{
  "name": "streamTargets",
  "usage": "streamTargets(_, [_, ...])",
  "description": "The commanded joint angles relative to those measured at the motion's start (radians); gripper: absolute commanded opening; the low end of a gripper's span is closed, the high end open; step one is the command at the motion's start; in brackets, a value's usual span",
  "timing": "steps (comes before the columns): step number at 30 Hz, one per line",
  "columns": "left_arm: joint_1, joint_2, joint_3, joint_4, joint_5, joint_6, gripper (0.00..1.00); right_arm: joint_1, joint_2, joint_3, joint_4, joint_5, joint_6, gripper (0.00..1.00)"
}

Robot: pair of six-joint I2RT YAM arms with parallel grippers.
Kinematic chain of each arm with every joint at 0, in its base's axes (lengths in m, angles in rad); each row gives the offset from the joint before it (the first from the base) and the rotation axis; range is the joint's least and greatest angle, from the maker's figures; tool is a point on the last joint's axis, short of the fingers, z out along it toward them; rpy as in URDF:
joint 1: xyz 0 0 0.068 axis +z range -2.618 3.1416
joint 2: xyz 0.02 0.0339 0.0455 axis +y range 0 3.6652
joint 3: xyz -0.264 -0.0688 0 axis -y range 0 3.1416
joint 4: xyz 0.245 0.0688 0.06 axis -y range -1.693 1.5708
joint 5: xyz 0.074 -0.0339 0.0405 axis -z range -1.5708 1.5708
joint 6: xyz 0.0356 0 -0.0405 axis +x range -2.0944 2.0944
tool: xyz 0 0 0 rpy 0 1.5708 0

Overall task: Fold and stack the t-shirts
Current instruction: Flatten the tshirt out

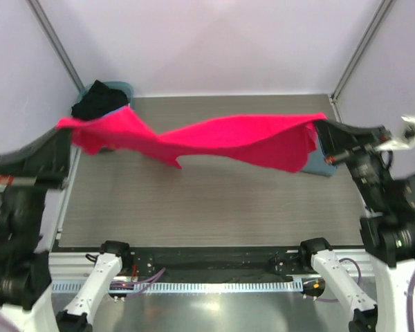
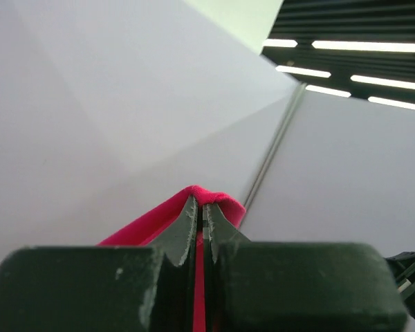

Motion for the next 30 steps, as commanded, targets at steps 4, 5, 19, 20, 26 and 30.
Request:
streamTargets(4, [-0.001,0.012,0.095,0.001,0.012,-0.024,0.0,0.005,-0.049,0.056,-0.052,0.013,-0.017,0.01])
streamTargets(5, [0.0,0.038,0.156,-0.021,0.001,-0.019,0.0,0.003,-0.031,0.065,-0.056,0.05,-0.017,0.01])
streamTargets(19, [-0.001,0.655,0.277,0.086,-0.167,0.07,0.0,0.003,0.552,0.165,0.139,0.193,0.096,0.01])
streamTargets(20, [-0.001,0.693,0.317,0.073,-0.169,0.07,0.0,0.003,0.583,0.211,0.165,0.196,0.101,0.01])
streamTargets(26, [0.002,0.962,0.772,-0.01,-0.157,0.083,0.0,-0.001,0.828,0.564,0.109,0.21,0.093,0.01])
streamTargets(30, [0.002,0.974,0.818,0.065,-0.167,0.064,0.0,-0.001,0.934,0.757,0.057,0.21,0.082,0.01])
